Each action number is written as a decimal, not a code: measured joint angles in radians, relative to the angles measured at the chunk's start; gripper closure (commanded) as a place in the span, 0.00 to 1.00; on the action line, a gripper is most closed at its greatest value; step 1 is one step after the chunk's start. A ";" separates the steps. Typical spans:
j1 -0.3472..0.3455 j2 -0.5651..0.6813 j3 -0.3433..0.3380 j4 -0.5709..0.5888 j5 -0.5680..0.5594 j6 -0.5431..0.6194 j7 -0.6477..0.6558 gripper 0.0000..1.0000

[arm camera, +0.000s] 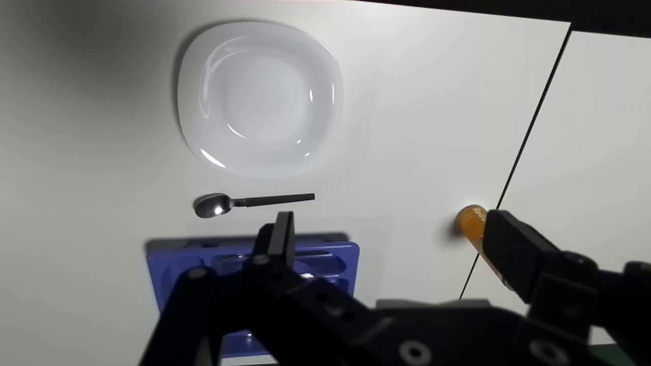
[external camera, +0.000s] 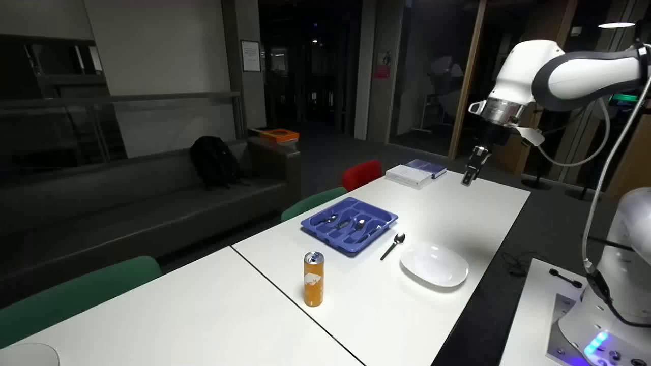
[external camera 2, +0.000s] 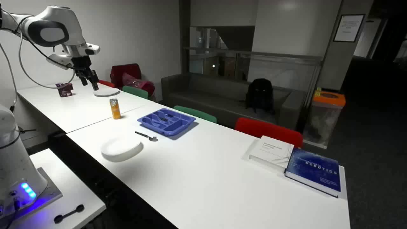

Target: Move the blue cutlery holder forwards, remove one butter knife from the holder and put it on the table

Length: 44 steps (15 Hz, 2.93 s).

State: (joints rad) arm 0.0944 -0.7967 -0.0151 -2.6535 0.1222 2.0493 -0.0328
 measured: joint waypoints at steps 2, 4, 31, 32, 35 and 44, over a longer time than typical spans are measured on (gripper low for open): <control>0.000 0.000 0.000 0.000 0.000 0.000 0.000 0.00; 0.000 0.000 0.000 0.000 0.000 0.000 0.000 0.00; -0.017 0.851 0.100 0.618 -0.132 0.338 0.318 0.00; -0.017 0.861 0.094 0.611 -0.148 0.356 0.323 0.00; -0.018 0.926 0.076 0.603 -0.155 0.399 0.323 0.00; -0.072 1.222 0.038 0.675 -0.051 0.477 0.179 0.00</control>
State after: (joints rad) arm 0.0221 0.4257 0.0232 -1.9789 0.0710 2.5261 0.1458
